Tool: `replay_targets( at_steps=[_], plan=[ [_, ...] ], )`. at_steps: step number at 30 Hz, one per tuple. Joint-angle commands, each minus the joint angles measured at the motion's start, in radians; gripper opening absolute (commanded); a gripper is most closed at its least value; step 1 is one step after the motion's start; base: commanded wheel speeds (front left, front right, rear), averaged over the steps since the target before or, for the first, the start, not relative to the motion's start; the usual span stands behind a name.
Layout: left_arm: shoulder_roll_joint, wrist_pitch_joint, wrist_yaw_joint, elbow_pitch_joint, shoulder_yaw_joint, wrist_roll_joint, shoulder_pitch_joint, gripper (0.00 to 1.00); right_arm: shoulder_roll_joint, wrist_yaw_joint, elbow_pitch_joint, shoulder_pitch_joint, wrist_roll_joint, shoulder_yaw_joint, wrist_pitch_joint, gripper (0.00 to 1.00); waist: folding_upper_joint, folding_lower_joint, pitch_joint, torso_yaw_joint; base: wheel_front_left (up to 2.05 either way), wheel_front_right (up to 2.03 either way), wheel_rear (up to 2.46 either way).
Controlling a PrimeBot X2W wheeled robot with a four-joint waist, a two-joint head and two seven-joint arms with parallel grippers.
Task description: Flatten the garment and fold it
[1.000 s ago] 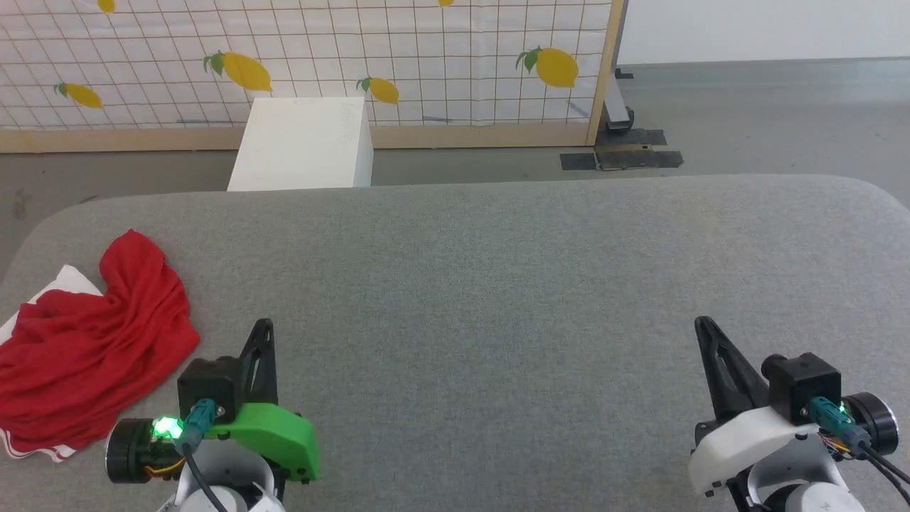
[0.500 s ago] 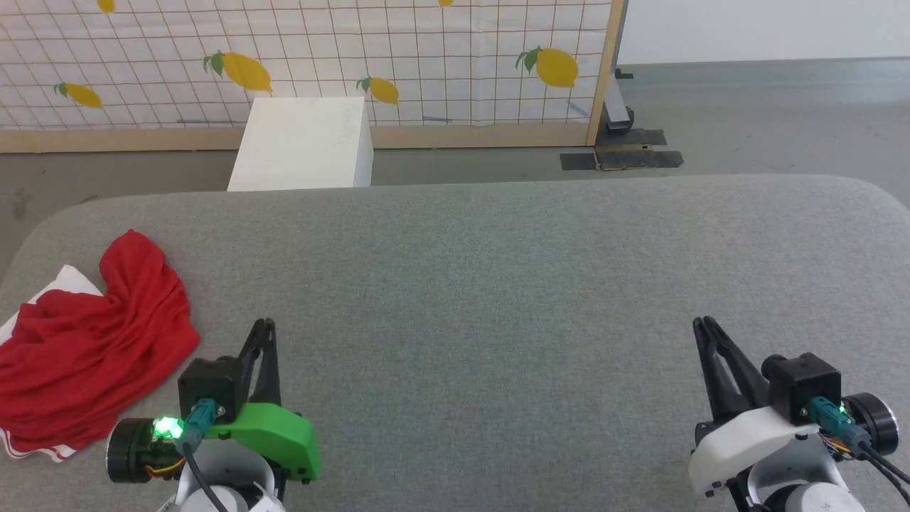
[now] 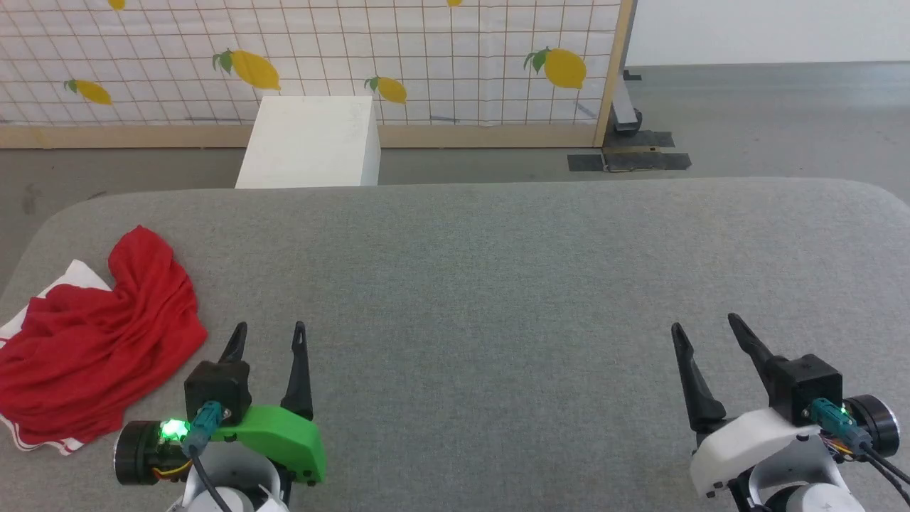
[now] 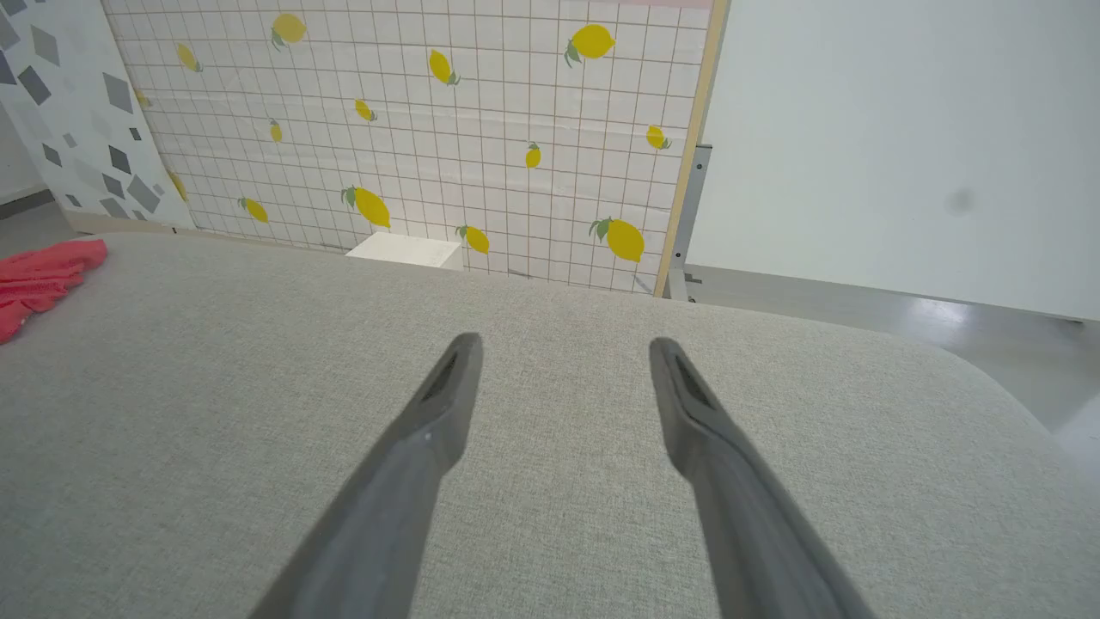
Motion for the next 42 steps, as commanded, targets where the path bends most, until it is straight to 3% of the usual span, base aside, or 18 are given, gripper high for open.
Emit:
replay_targets(
  at_steps=[1, 42],
  plan=[
    [0.000, -0.011, 0.008, 0.007, -0.006, -0.009, -0.012, 1.00, 0.000, 0.000, 0.005, -0.004, 0.005, -0.002, -0.010, 1.00, 0.0000, 0.0000, 0.000, 0.008, 0.00, 0.00, 0.00],
    [0.016, -0.098, 0.088, 0.047, 0.009, -0.080, 0.001, 1.00, 0.001, -0.001, 0.052, -0.023, 0.040, 0.011, -0.060, 1.00, 0.0000, 0.0000, -0.002, 0.244, 0.00, 0.00, 0.00]
  ],
)
